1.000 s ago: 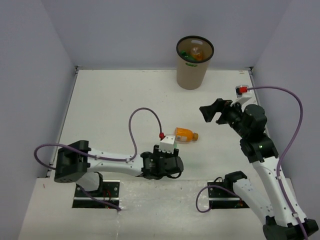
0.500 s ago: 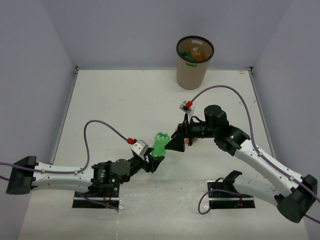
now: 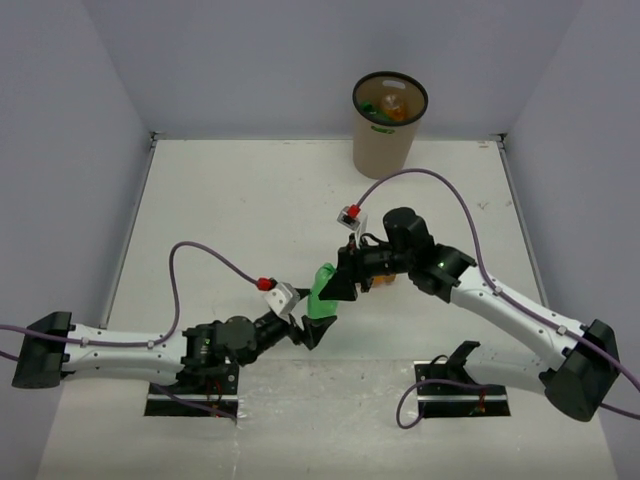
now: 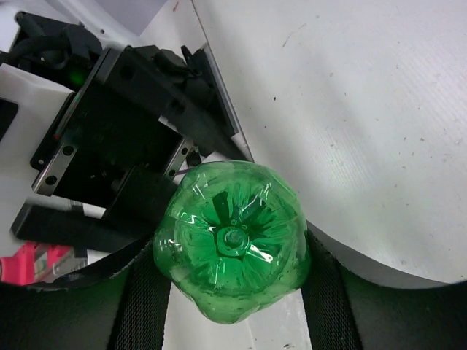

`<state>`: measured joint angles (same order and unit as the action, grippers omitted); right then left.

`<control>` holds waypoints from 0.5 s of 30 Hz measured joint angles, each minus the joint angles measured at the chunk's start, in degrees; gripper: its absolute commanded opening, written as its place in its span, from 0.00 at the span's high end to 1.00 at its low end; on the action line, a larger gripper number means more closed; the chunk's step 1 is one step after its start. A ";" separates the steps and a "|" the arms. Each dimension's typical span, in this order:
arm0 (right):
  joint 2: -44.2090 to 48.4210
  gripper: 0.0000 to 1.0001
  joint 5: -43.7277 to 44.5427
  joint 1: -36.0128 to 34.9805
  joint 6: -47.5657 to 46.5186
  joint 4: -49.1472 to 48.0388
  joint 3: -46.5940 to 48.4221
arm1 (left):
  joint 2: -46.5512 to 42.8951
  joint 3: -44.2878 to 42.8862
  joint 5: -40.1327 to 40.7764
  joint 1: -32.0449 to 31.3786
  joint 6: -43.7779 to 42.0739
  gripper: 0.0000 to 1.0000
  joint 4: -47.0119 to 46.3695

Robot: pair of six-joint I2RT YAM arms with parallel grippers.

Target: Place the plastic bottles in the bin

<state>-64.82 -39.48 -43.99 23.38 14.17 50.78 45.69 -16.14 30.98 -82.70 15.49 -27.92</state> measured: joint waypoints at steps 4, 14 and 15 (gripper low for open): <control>-0.07 1.00 3.56 0.00 0.15 0.44 0.94 | 0.22 -4.04 5.86 -0.22 1.44 0.00 6.73; -6.40 1.00 37.83 22.91 -0.15 5.07 27.08 | 5.05 -30.77 25.24 -0.22 31.41 0.00 54.73; -9.35 1.00 40.39 24.44 -0.79 4.50 32.85 | 5.40 -31.76 26.01 -0.22 33.44 0.00 58.23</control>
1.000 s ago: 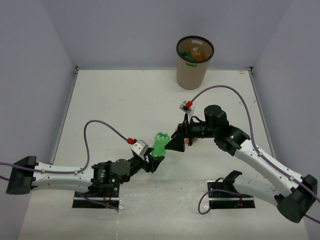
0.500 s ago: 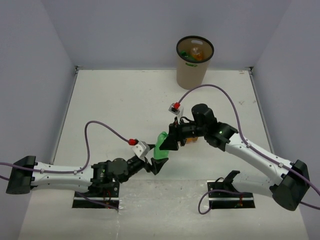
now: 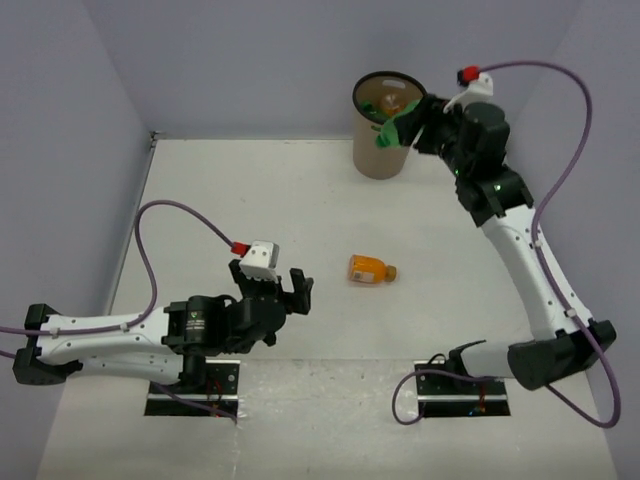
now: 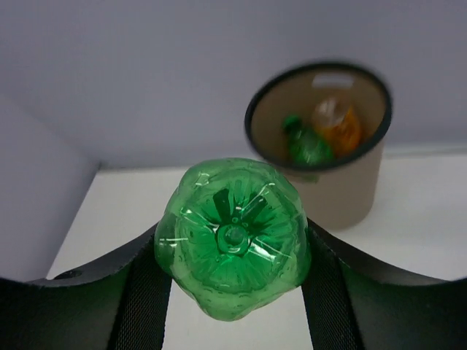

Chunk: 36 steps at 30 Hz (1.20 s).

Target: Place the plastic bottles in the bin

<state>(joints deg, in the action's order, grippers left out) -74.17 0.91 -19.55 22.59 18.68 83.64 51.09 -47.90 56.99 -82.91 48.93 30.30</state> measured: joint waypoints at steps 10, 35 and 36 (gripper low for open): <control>-45.46 1.00 4.44 9.64 -6.56 5.16 63.45 | 5.68 -0.07 1.73 0.07 6.60 0.00 11.76; -38.49 0.01 2.71 12.55 -7.21 11.54 58.29 | 25.68 -5.53 -25.49 22.05 -22.27 0.00 -14.38; -36.48 0.01 2.89 12.72 -6.97 12.17 57.66 | 27.21 -7.10 -27.26 22.03 -24.41 0.00 -14.62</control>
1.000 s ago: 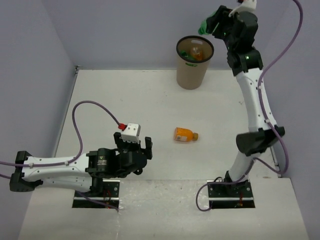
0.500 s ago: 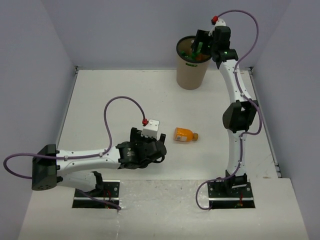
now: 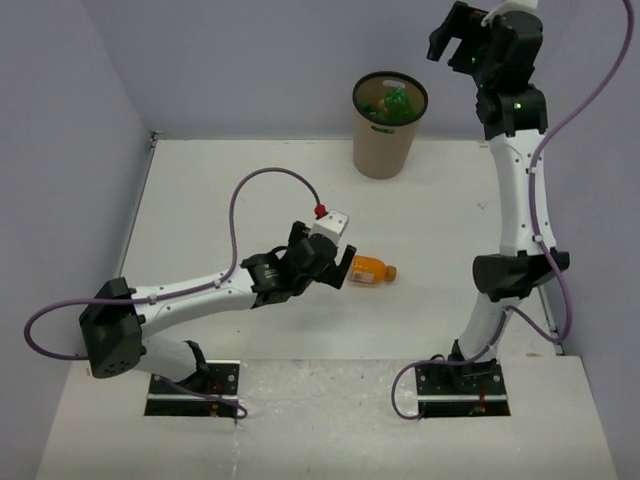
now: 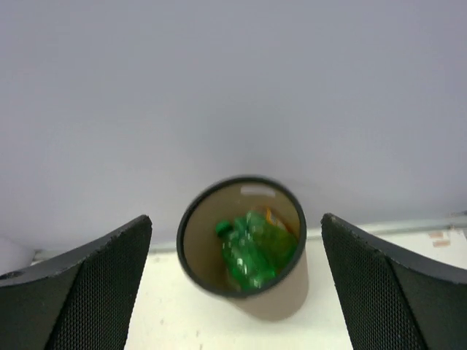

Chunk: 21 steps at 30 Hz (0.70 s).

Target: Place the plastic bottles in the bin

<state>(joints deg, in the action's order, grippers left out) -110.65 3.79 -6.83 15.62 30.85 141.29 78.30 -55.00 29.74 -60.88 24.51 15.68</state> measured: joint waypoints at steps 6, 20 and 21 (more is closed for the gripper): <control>21.64 0.01 -4.02 0.46 2.14 0.59 -30.38 | 7.37 -4.87 -15.19 -0.04 -17.29 0.00 -2.93; 64.02 0.01 -18.32 0.09 5.40 -2.49 -73.18 | 35.17 -29.22 -26.75 1.97 -48.00 0.00 7.21; 65.29 0.01 -18.32 0.09 5.20 -2.40 -73.18 | 36.44 -29.83 -27.26 2.51 -48.83 0.00 8.07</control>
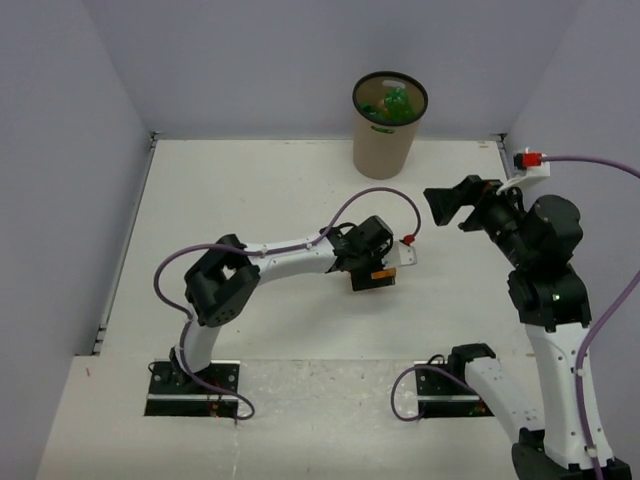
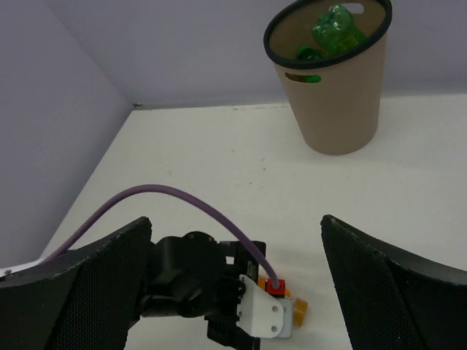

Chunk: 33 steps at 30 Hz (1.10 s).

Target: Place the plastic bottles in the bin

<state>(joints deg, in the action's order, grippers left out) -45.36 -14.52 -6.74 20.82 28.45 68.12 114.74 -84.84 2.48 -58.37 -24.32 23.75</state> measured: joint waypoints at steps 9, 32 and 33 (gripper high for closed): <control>6.23 0.01 0.28 0.00 -1.81 1.79 -0.61 | 5.38 -2.51 -5.46 2.40 -2.38 1.00 4.26; -7.61 0.11 -25.46 -9.94 13.31 -21.24 -20.59 | -44.81 51.10 -11.56 7.82 26.99 1.00 -56.35; -8.83 0.13 -24.94 -12.81 12.92 -21.11 -19.65 | -44.65 51.93 -12.72 7.85 27.93 1.00 -58.07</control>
<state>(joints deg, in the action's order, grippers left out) -54.19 -39.46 -19.55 33.74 7.33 48.47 70.08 -32.91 -10.24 -50.52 3.62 -34.33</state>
